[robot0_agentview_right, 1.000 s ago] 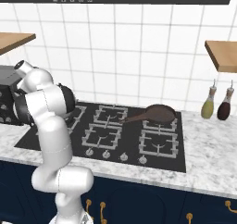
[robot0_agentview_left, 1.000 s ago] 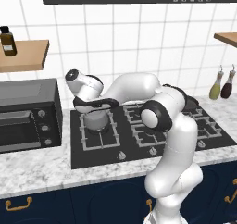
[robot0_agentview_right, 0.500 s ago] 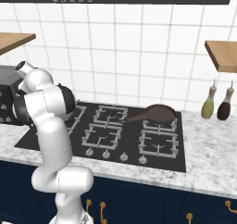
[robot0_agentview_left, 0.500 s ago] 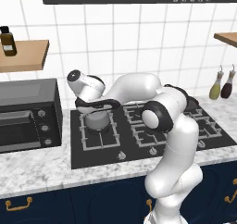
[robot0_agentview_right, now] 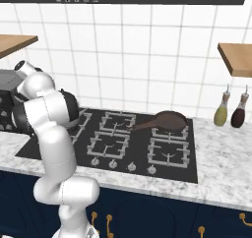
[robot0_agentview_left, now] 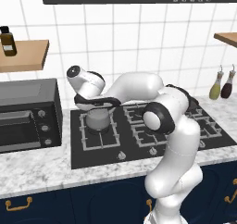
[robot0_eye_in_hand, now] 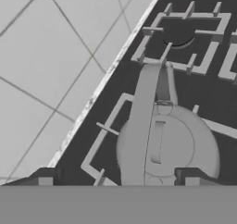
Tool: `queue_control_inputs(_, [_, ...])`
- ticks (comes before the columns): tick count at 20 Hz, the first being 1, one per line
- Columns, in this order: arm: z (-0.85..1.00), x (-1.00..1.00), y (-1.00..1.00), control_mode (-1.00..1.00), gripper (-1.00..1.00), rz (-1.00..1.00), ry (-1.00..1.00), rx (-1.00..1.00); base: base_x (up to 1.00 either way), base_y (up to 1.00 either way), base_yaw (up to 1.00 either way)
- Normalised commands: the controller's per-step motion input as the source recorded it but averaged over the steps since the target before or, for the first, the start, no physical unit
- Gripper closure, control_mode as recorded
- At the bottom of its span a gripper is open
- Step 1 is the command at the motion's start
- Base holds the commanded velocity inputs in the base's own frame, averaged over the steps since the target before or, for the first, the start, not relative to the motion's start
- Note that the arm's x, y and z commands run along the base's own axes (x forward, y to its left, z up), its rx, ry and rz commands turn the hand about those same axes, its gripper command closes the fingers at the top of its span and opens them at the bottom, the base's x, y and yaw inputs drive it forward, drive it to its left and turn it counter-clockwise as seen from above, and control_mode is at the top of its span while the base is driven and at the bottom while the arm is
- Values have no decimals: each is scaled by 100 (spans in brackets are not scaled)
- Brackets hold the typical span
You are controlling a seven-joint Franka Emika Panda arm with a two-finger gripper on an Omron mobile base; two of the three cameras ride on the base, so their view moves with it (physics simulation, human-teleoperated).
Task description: Pick the kettle from the counter and place it on a stove burner. Then turn the burner on.
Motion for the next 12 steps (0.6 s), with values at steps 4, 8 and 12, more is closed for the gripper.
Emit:
queue_control_inputs(4, [100, -50, -8, -100, -100, 0, -14, 3, 0, 0, 0])
queue_control_inputs(8, [95, -97, -38, -100, -100, 2, -5, 8, 0, 0, 0])
queue_control_inputs(12, [52, -100, -62, -100, -100, 12, 6, 6, 0, 0, 0])
